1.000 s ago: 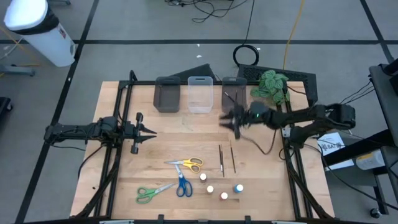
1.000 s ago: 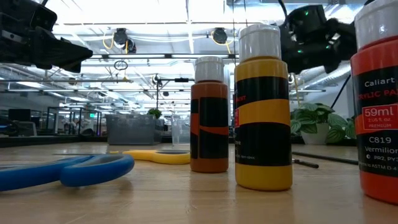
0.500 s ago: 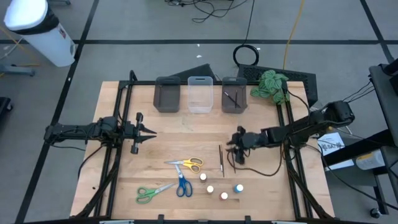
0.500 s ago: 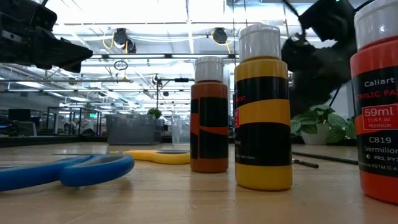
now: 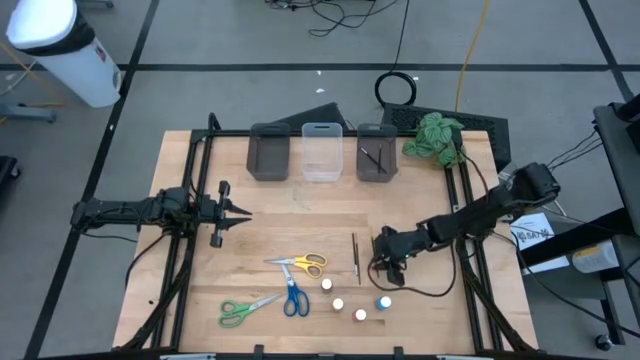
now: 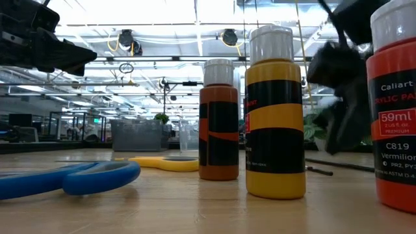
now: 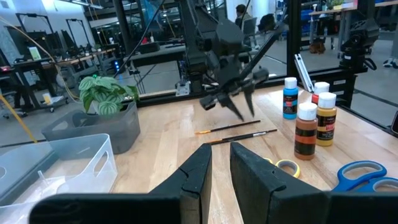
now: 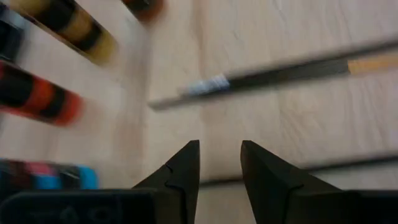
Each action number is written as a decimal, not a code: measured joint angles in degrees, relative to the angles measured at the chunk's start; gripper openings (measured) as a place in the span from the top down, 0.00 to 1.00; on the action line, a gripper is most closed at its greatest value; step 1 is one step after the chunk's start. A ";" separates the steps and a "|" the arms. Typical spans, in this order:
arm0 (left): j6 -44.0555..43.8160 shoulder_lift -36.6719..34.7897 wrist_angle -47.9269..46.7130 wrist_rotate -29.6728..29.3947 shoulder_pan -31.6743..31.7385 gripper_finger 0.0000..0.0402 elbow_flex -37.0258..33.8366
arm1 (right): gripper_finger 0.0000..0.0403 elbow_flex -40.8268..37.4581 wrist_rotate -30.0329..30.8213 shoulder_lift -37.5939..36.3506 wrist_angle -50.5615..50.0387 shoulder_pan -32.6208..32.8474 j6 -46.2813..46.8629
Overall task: Pick & Place Paint Supplies
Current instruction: Put the black paintbrush into the right black bin
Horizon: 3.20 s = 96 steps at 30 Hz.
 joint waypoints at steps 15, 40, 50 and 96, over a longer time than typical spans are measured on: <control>0.02 0.02 0.02 0.02 0.02 0.82 0.00 | 0.89 -0.09 7.67 -6.29 -16.03 -0.39 -1.36; 0.00 0.00 0.02 0.00 0.00 0.82 0.00 | 0.47 -0.04 9.98 -2.64 -3.57 -23.32 -28.84; 0.01 0.00 0.02 0.02 0.00 0.82 0.00 | 0.55 0.13 4.12 5.49 0.85 -26.49 -29.23; 0.00 0.02 0.02 0.00 0.00 0.82 0.00 | 1.00 -0.35 8.88 -2.57 2.48 -25.83 -32.59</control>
